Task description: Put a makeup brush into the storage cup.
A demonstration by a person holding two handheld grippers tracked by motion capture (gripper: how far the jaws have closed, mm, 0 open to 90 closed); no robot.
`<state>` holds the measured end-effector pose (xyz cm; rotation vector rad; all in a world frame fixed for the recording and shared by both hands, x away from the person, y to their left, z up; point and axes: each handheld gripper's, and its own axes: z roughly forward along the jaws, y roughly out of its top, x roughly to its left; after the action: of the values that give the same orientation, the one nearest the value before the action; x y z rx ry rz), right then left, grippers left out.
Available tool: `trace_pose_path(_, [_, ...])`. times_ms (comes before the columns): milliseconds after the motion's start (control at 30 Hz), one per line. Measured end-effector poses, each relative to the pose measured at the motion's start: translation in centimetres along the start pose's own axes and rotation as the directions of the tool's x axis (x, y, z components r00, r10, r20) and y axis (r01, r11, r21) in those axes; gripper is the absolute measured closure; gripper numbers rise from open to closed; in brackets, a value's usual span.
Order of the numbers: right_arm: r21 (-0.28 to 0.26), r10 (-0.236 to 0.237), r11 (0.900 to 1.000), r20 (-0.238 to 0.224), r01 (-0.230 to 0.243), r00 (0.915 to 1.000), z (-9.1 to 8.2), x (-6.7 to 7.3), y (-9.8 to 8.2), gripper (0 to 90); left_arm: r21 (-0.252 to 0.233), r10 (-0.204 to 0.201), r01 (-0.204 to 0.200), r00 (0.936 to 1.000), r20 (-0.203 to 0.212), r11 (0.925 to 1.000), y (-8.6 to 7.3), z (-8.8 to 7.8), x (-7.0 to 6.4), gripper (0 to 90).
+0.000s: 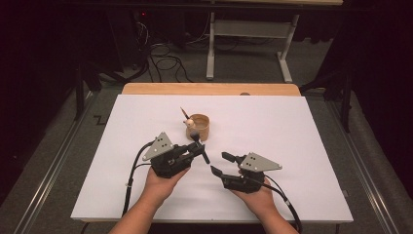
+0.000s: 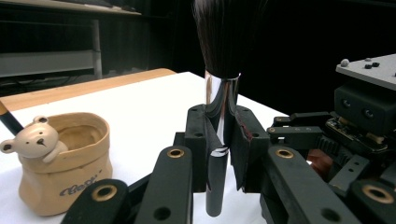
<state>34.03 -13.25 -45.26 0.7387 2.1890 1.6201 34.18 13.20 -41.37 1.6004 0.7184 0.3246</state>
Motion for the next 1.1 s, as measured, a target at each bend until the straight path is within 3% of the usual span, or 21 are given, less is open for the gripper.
trace_pose_path(300, [0.009,0.037,0.999,0.026,-0.037,0.9990,-0.6,-0.9,-0.1,20.1,-0.004,0.007,-0.007,0.9994,-0.035,1.0000,0.2,-0.4,0.7,78.3])
trace_pose_path(700, [0.034,0.021,0.999,0.057,-0.023,0.9981,-2.2,-2.1,-0.4,1.9,-0.009,0.017,-0.017,0.9971,-0.075,0.9998,0.6,-0.6,1.6,78.3])
trace_pose_path(933, [0.033,0.018,0.999,0.102,-0.021,0.9947,-4.2,-3.7,-1.0,0.4,-0.009,0.027,-0.028,0.9950,-0.096,0.9996,1.0,-0.4,2.0,78.2])
trace_pose_path(1100, [0.011,0.049,0.999,0.131,-0.051,0.9902,-5.3,-4.4,-2.0,0.4,-0.010,0.029,-0.030,0.9935,-0.110,0.9995,1.4,0.1,2.2,78.3])
